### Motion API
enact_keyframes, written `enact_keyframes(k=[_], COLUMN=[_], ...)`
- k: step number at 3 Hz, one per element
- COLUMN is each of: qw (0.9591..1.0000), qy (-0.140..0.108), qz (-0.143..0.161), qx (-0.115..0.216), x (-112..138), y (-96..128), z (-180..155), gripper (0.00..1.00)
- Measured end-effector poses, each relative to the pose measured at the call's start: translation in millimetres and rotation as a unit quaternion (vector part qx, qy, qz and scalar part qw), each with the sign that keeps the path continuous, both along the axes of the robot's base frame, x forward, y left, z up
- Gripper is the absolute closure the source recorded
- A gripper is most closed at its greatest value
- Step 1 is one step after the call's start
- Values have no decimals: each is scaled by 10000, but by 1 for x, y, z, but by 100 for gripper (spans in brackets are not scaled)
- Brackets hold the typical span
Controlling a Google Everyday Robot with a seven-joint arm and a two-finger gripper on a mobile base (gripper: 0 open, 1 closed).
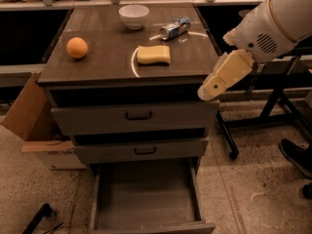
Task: Place orange into bottom drawer
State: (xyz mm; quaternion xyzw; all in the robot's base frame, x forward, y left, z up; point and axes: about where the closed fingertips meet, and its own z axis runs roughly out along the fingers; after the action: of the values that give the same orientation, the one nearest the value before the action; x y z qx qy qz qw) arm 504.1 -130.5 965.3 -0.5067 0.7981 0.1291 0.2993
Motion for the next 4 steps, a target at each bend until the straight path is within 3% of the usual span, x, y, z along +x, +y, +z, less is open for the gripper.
enact_keyframes(k=[2,4], qw=[10000,9931], qy=[-11,-137], qz=[-2,-115], qx=[88,1157], x=[3,63], y=[6,84], z=[0,-2], gripper=[0,0])
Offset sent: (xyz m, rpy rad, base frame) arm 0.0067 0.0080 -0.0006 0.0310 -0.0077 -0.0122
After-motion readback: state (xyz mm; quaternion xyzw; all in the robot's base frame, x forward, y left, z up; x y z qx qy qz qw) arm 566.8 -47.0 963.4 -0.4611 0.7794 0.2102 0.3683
